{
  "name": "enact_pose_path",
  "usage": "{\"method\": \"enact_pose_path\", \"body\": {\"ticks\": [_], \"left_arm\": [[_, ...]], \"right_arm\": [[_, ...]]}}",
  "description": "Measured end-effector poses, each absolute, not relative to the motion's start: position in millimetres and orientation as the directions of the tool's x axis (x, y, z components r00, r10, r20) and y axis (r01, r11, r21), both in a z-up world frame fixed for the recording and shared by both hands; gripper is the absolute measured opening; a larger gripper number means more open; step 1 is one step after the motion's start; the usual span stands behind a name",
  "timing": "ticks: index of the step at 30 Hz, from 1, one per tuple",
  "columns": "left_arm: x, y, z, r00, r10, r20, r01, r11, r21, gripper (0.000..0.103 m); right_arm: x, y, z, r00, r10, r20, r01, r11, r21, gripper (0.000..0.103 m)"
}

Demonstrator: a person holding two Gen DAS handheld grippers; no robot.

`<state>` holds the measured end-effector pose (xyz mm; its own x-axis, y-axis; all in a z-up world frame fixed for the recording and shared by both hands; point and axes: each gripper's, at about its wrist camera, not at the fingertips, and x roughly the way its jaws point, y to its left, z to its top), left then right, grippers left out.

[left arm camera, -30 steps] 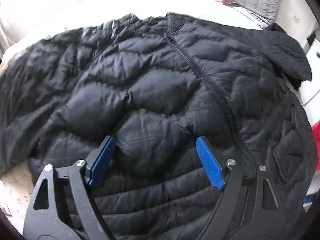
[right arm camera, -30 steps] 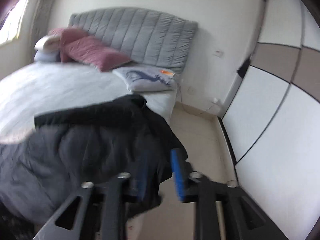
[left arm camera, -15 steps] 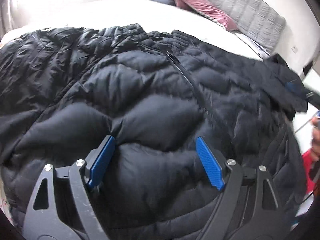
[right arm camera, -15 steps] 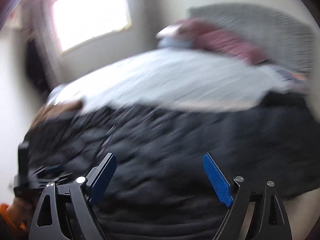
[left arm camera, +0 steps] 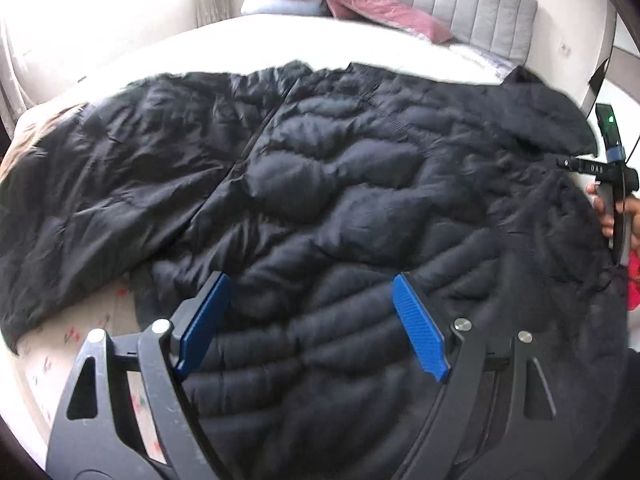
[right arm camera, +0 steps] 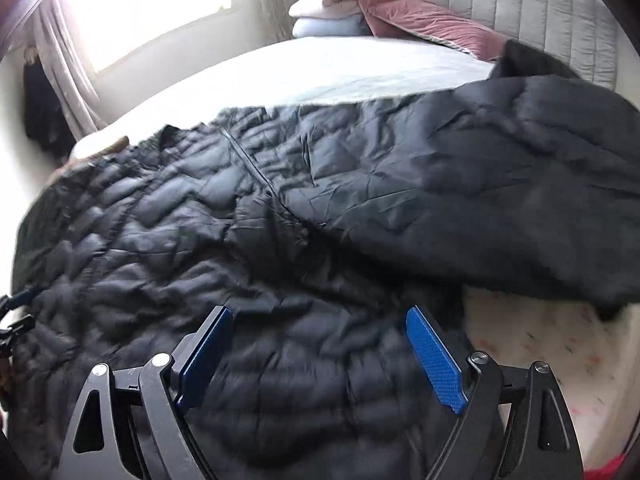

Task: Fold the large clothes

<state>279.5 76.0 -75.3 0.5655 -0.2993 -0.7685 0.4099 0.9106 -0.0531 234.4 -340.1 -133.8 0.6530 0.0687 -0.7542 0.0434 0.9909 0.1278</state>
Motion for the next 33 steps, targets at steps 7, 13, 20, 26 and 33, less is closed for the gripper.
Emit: {"method": "enact_pose_path", "body": {"ticks": [7,13,20,26,33], "left_arm": [[218,41,-93,0.489,-0.360,-0.794,0.521,0.851,-0.064,0.090],[225,34,-112,0.445,-0.312,-0.839,0.486,0.872,-0.067,0.099],[200,53,-87,0.458,-0.322,-0.829,0.407,0.905,-0.127,0.099],[203,107,-55,0.508,-0.332,-0.795,0.223,0.942,-0.250,0.099],[226,196,-44,0.577,-0.184,-0.796,-0.067,0.960,-0.271,0.099]], "right_arm": [[166,-316,-132,0.596,0.128,-0.793,-0.022,0.989,0.143,0.090],[160,-325,-172,0.553,0.136,-0.822,-0.005,0.987,0.160,0.094],[162,-303,-174,0.471,0.034,-0.882,0.013,0.999,0.045,0.103],[173,-293,-117,0.388,0.231,-0.892,0.151,0.939,0.309,0.103],[185,-241,-58,0.535,0.126,-0.835,0.105,0.971,0.214,0.103]]}}
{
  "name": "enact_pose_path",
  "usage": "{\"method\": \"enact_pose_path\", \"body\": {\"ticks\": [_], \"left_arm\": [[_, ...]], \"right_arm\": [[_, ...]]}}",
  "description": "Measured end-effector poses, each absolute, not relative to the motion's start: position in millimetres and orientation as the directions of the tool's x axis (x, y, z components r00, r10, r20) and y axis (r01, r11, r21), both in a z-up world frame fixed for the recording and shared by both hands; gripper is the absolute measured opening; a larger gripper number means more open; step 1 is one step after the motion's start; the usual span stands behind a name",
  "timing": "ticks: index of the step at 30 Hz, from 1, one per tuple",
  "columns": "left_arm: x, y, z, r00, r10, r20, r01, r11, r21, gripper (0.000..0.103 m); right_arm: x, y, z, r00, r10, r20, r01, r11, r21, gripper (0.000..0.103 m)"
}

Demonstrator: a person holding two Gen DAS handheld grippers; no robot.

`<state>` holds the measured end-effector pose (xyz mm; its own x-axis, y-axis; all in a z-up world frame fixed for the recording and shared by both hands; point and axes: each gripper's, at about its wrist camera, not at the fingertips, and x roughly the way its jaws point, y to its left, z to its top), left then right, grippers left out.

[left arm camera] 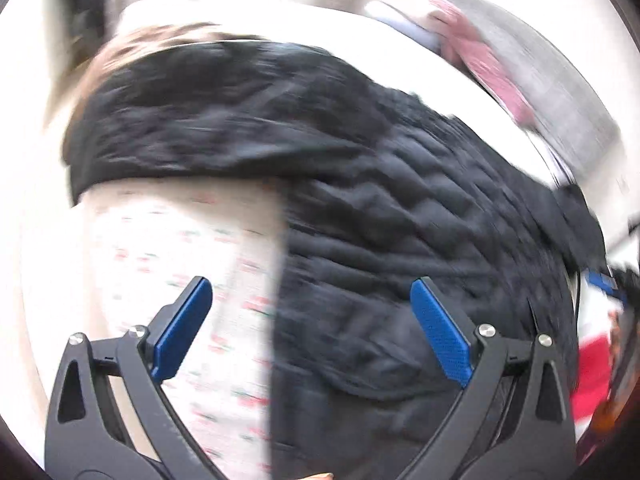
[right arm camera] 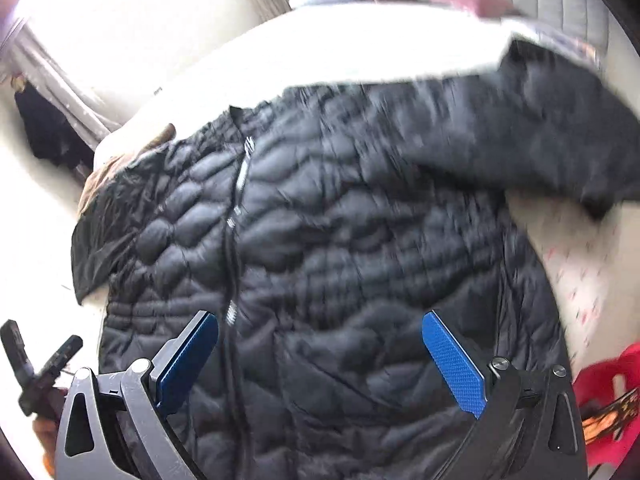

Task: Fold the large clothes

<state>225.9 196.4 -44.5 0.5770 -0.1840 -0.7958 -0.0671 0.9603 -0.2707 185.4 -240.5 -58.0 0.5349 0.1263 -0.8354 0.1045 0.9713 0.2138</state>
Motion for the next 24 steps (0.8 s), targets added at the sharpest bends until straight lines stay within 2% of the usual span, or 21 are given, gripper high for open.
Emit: {"method": "enact_pose_path", "body": {"ticks": [3,7,10,17,21,23,24], "left_arm": [[237,243,-51,0.596,-0.157,-0.787,-0.200,0.921,-0.335,0.099],[250,296,-72,0.611,-0.152,-0.777,-0.337,0.838,-0.429,0.099],[259,332,-92,0.644,-0.140,-0.752,-0.413,0.764,-0.495,0.099],[265,394,-142,0.731,-0.163,-0.662,-0.523,0.489,-0.698,0.092],[268,410,-150,0.782,-0.117,-0.613,-0.527,0.400,-0.749,0.079],[271,415,-151,0.807,-0.097,-0.583,-0.514,0.371,-0.773,0.064],[273,418,-150,0.816,-0.089,-0.572,-0.507,0.366,-0.780,0.043]], "right_arm": [[184,-223,-40,0.594,0.141,-0.792,0.074,0.971,0.229,0.103],[176,-208,-34,0.648,0.072,-0.758,0.049,0.990,0.136,0.103],[181,-207,-54,0.636,0.045,-0.771,0.040,0.995,0.091,0.103],[194,-214,-104,0.550,0.123,-0.826,0.050,0.983,0.179,0.103],[192,-203,-104,0.564,0.095,-0.820,0.016,0.992,0.126,0.103],[190,-200,-103,0.569,0.092,-0.817,0.000,0.994,0.113,0.103],[191,-199,-103,0.570,0.099,-0.816,-0.005,0.993,0.118,0.103]]}}
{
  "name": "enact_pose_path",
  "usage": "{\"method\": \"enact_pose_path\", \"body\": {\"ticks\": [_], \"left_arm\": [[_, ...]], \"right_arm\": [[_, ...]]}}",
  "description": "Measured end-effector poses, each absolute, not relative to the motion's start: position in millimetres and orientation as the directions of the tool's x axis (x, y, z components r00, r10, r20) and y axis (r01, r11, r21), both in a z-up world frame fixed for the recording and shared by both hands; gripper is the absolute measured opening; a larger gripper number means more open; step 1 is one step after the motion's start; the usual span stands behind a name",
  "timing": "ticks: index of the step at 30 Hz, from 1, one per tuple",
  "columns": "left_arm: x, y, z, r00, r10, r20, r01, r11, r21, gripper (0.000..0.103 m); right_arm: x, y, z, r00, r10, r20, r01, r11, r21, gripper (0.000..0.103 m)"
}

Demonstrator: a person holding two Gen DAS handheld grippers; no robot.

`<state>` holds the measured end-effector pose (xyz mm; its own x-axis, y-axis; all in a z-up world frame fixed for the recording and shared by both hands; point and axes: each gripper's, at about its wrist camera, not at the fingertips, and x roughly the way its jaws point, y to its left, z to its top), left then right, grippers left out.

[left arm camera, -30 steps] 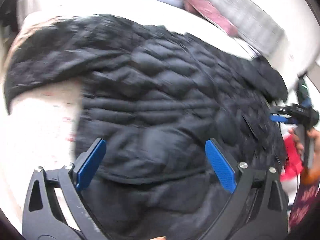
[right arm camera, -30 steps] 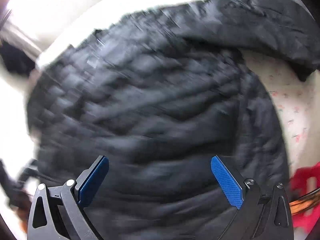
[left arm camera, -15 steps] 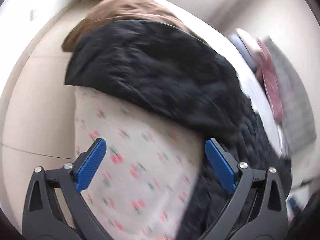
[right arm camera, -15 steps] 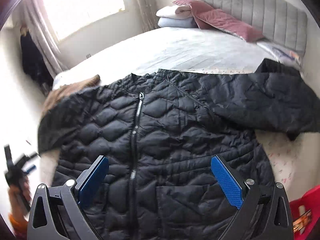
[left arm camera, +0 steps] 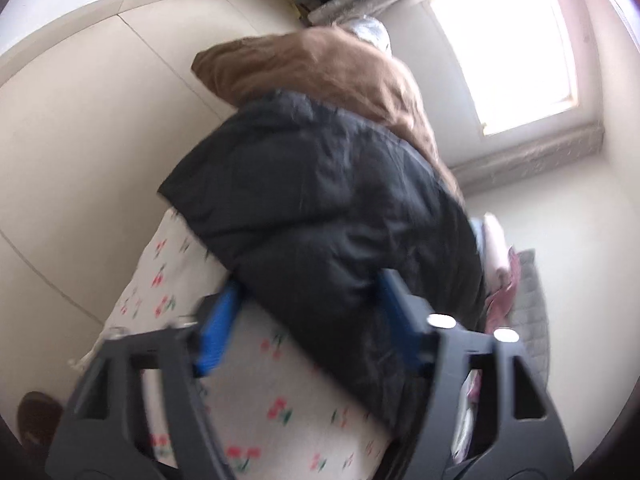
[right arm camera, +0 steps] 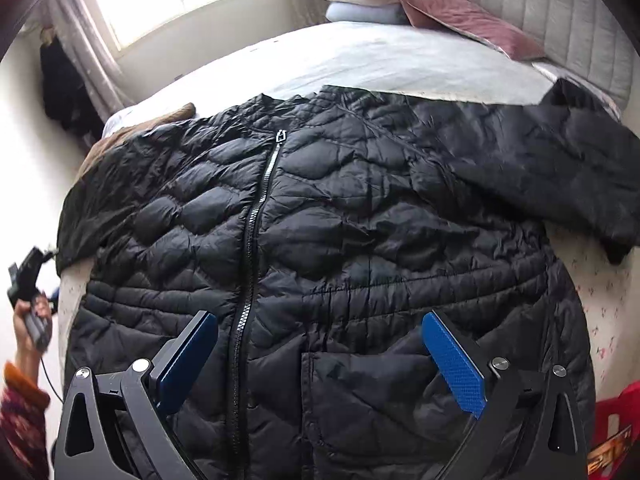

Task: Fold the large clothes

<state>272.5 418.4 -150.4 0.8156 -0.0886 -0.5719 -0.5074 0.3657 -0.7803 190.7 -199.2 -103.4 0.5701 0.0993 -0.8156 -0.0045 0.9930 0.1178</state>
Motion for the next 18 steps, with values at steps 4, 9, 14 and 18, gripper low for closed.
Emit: {"method": "enact_pose_path", "body": {"ticks": [4,9,14,18], "left_arm": [[272,416,-125,0.852,-0.038,-0.523,-0.470,0.385,-0.794,0.007],[274,382,-51,0.892,0.041,-0.450,-0.383,0.599,-0.703,0.006],[280,322,23,0.944,-0.003,-0.331,-0.210,0.766,-0.608,0.006],[288,257,64,0.952,-0.133,-0.276,-0.038,0.843,-0.536,0.006]], "right_arm": [[194,-204,-107,0.559,0.152,-0.815,-0.007,0.984,0.178,0.103],[198,-211,-109,0.560,0.132,-0.818,0.028,0.984,0.178,0.103],[199,-215,-109,0.567,0.135,-0.813,0.050,0.979,0.198,0.103],[199,-217,-110,0.571,0.128,-0.811,0.060,0.979,0.197,0.103]]}}
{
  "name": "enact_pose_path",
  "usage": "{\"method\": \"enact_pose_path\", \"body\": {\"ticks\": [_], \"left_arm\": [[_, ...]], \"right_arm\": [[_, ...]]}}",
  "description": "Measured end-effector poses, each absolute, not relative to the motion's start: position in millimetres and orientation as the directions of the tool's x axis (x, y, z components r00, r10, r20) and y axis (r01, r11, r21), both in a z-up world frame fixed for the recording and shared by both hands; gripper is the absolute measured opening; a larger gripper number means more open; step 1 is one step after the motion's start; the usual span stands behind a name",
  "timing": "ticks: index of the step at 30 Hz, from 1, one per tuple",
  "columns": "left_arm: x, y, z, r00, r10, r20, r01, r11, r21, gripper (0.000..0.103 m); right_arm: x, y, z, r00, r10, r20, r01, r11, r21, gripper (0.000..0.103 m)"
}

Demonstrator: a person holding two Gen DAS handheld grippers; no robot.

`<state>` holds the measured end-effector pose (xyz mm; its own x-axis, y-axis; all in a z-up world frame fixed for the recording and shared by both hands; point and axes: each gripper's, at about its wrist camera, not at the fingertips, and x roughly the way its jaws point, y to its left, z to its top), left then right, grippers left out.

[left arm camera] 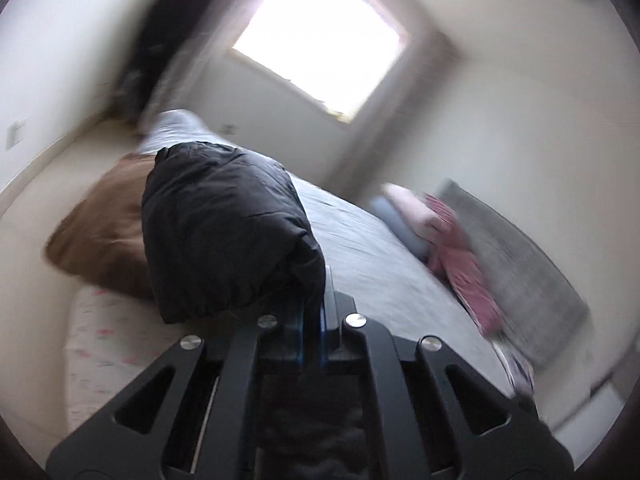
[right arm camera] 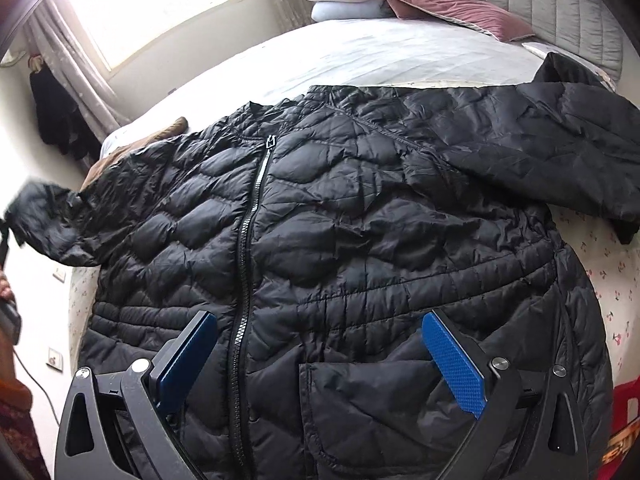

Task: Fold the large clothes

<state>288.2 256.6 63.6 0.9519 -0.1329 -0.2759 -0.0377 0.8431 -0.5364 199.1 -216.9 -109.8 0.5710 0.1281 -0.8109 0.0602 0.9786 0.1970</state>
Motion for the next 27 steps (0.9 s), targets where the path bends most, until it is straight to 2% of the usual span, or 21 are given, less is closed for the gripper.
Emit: {"method": "enact_pose_path", "body": {"ticks": [5,9,15,17,18,19,20,22,24,27], "left_arm": [[301,177,73,0.907,-0.291,-0.305,0.129,0.880,-0.458,0.006],[318,117,50,0.834,-0.381,-0.399,0.215,0.890,-0.401,0.006],[332,54,-12,0.682,-0.456,-0.571,0.318,0.889,-0.330,0.009],[332,38,-31,0.599,-0.465,-0.652,0.349,0.884,-0.310,0.023],[330,34,-40,0.552,-0.468,-0.690,0.363,0.880,-0.307,0.035],[323,32,-47,0.529,-0.468,-0.708,0.370,0.878,-0.304,0.044],[315,35,-49,0.523,-0.468,-0.713,0.378,0.877,-0.297,0.048],[302,44,-42,0.541,-0.465,-0.700,0.386,0.877,-0.285,0.066],[293,61,-33,0.572,-0.466,-0.675,0.393,0.878,-0.273,0.074],[289,86,-18,0.664,-0.402,-0.630,0.376,0.908,-0.183,0.075]], "right_arm": [[200,-220,-111,0.573,0.140,-0.807,0.073,0.973,0.221,0.103],[201,-222,-114,0.569,0.132,-0.812,0.086,0.972,0.218,0.103],[204,-222,-118,0.563,0.125,-0.817,0.091,0.973,0.211,0.103],[205,-220,-121,0.560,0.118,-0.820,0.091,0.975,0.203,0.103],[206,-220,-123,0.556,0.114,-0.823,0.091,0.976,0.197,0.103],[207,-219,-125,0.551,0.109,-0.827,0.091,0.978,0.189,0.103],[208,-218,-127,0.547,0.103,-0.831,0.092,0.979,0.182,0.103],[210,-216,-131,0.538,0.089,-0.838,0.093,0.982,0.164,0.103],[210,-214,-132,0.533,0.089,-0.841,0.082,0.984,0.157,0.103],[209,-210,-128,0.542,0.135,-0.829,0.059,0.978,0.198,0.103]]}}
